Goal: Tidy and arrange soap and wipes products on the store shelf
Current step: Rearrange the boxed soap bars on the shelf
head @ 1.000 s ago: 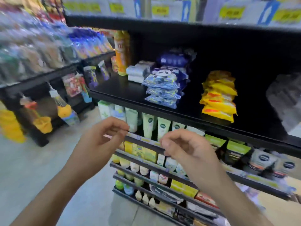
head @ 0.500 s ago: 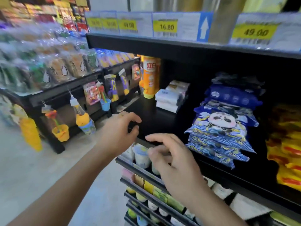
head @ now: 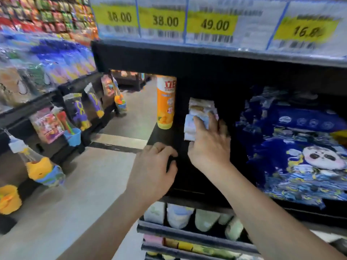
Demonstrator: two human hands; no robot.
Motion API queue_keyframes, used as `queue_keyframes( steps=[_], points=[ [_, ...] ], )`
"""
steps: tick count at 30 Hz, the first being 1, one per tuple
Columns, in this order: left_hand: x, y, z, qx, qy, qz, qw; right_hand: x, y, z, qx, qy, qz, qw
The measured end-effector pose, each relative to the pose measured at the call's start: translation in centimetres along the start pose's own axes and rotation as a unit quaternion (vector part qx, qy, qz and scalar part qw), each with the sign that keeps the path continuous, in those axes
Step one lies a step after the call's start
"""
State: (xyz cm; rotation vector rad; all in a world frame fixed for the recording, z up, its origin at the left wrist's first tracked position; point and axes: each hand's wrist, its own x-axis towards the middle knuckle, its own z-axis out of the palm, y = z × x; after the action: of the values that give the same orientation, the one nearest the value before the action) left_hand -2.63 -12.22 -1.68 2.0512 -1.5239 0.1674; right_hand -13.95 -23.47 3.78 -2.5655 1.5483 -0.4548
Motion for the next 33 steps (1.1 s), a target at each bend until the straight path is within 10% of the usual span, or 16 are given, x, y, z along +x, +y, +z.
queue_keyframes(
  steps=[10,17,26,33],
  points=[
    [0.0,-1.2,-0.1,-0.165,0.019,-0.045,0.985,1.1,0.5,1.6,0.025,0.141,-0.016,0.99],
    [1.0,-0.9,-0.7,-0.472,-0.091,-0.071,0.874,-6.4,2.3,1.6,0.213,0.231,-0.13,0.94],
    [0.6,-0.8,-0.9,-0.577,-0.114,-0.026,0.808,-8.1,4.8,1.8,0.544,0.064,-0.049,0.835],
    [0.5,-0.9,-0.9,-0.59,-0.131,-0.015,0.797,-7.8,5.5,1.6,0.588,-0.007,-0.047,0.807]
  ],
)
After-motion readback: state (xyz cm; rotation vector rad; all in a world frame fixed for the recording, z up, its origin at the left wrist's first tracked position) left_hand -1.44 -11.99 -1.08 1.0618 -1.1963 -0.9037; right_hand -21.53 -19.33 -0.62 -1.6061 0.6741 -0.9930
